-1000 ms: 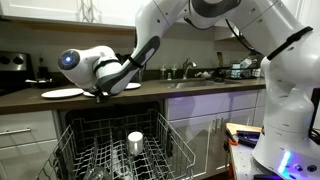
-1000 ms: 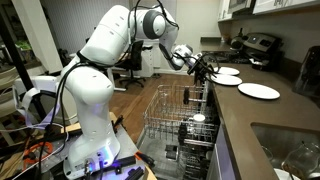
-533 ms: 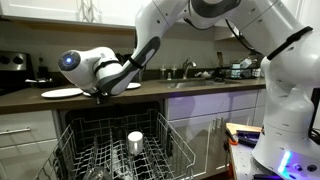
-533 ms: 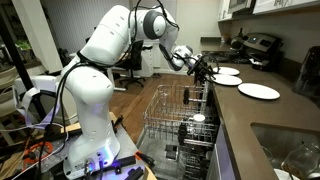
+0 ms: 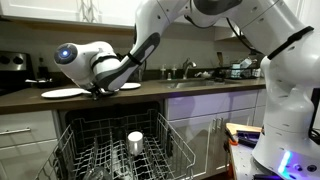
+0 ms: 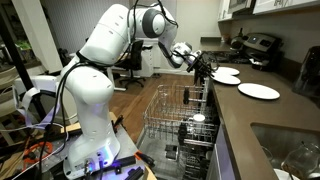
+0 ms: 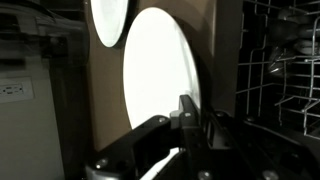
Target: Pick the middle plate on the counter and put it in the dishwasher
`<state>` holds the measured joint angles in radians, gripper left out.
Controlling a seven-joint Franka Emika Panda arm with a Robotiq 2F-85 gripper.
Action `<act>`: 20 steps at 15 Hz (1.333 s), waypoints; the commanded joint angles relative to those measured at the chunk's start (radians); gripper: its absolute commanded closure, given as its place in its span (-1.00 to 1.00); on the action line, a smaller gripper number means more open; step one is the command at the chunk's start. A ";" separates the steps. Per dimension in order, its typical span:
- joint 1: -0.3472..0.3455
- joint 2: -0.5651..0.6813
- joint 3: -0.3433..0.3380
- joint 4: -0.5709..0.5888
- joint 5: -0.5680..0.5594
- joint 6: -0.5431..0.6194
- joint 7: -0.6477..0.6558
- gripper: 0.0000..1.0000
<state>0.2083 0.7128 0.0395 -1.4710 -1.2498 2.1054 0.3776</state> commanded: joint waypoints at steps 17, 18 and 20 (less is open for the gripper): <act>0.101 -0.033 -0.007 0.001 -0.049 -0.206 -0.020 0.87; 0.110 -0.032 -0.009 0.003 -0.056 -0.221 -0.018 0.86; 0.121 -0.032 -0.008 0.004 -0.067 -0.250 -0.015 0.85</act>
<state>0.3072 0.7011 0.0364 -1.4673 -1.2730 1.9163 0.3771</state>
